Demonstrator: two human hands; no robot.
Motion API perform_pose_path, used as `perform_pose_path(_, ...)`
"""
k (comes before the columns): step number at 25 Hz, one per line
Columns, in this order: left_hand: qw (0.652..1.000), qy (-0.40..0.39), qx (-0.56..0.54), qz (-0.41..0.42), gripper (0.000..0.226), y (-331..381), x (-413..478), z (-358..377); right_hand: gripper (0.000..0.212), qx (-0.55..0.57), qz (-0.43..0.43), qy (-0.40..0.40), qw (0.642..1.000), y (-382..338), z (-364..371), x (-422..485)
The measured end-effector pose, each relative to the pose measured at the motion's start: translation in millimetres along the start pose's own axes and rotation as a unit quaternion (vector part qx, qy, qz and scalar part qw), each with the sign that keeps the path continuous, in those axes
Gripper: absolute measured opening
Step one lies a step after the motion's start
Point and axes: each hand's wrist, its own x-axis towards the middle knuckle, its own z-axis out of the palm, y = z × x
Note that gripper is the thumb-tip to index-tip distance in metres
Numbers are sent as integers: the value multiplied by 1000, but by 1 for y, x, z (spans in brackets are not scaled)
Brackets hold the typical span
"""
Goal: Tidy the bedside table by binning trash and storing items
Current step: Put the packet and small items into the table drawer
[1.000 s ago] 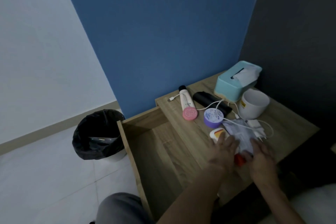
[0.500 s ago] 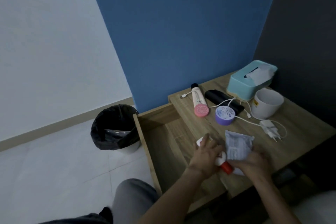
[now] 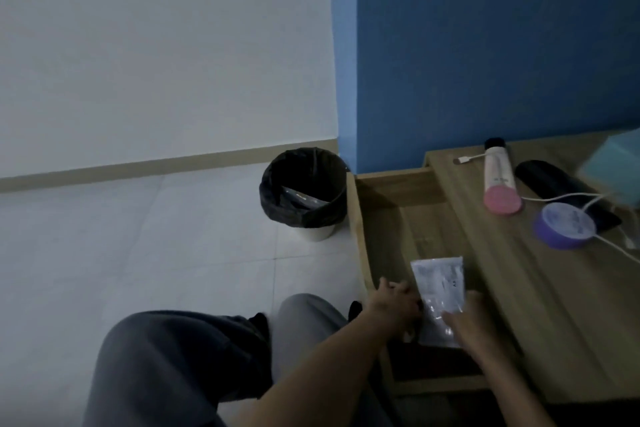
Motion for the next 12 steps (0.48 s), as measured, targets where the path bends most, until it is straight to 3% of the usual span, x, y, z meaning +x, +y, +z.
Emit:
perform_pose_path(3, 998, -49, 37, -4, 61, -4, 16, 10, 36, -65, 61, -61, 994, 13, 17, 17)
perform_pose_path(7, 999, -45, 30, -2, 51, -5, 33, 21, 45, -171, 120, -132, 969, 37, 39, 38)
perform_pose_path(9, 997, -70, 4, -18, 50, -5, 34, 21, 45, -236, 111, -152, 953, 45, 45, 47)
perform_pose_path(12, 992, -118, -23, -37, 50, -5, 30, 14, 43, -232, 77, -155, 957, 51, 52, 55)
